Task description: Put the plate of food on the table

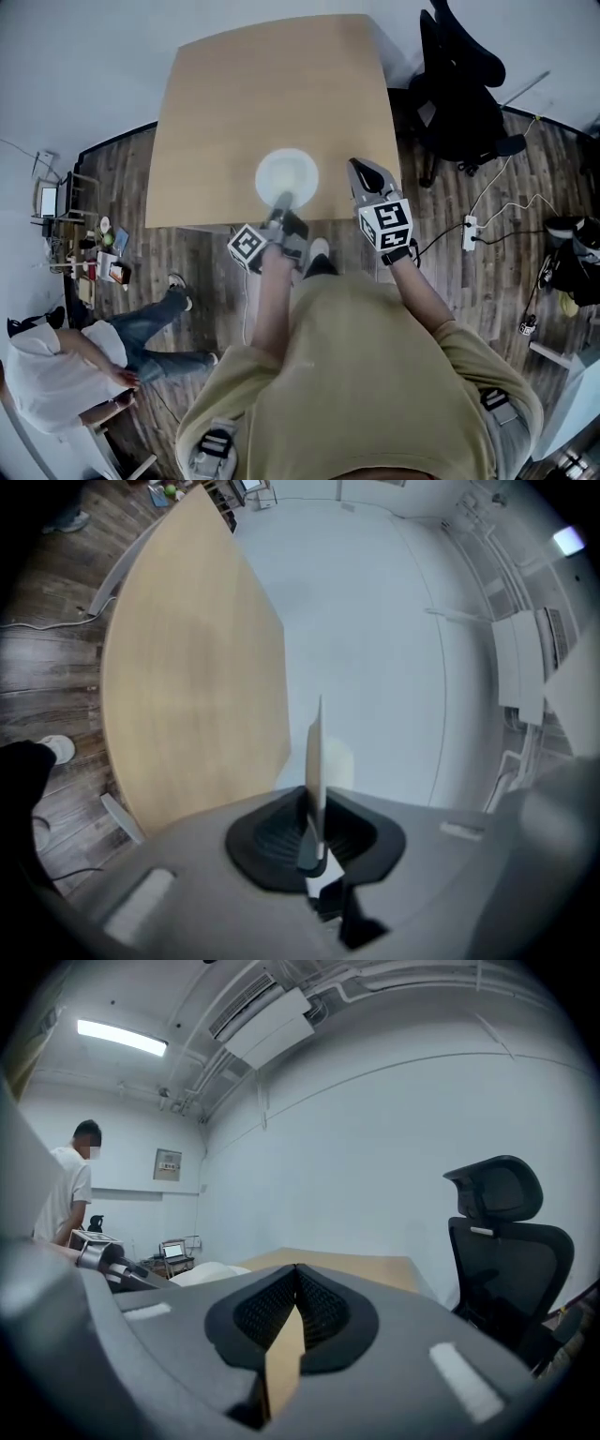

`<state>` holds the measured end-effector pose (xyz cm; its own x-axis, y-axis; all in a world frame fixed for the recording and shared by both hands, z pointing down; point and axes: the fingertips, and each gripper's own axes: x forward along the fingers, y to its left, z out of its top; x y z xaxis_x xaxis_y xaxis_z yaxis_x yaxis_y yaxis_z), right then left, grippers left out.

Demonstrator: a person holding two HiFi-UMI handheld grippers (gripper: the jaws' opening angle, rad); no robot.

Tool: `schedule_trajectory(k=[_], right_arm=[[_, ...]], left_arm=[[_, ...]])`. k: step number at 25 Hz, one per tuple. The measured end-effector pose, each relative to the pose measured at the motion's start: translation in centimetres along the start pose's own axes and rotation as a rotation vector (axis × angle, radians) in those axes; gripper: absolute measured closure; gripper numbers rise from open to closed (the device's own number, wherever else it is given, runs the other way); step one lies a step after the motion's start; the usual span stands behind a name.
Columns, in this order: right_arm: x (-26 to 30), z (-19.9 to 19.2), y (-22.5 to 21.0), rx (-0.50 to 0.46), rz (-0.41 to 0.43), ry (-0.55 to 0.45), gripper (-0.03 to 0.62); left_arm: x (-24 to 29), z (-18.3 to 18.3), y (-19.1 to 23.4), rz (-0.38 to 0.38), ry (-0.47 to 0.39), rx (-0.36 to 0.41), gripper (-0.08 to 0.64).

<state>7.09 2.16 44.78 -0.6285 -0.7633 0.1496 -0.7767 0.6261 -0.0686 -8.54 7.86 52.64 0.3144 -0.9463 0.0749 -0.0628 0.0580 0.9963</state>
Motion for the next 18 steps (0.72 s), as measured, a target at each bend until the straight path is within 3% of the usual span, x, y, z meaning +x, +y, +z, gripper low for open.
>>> schedule_trajectory(k=[10, 18], right_arm=[[12.1, 0.6, 1.3, 0.008, -0.025, 0.054, 0.588], [14.1, -2.9, 0.8, 0.036, -0.045, 0.156, 0.588]], left_arm=[[6.1, 10.3, 0.9, -0.054, 0.050, 0.010, 0.534], [9.8, 12.6, 4.0, -0.047, 0.092, -0.046, 0.532]])
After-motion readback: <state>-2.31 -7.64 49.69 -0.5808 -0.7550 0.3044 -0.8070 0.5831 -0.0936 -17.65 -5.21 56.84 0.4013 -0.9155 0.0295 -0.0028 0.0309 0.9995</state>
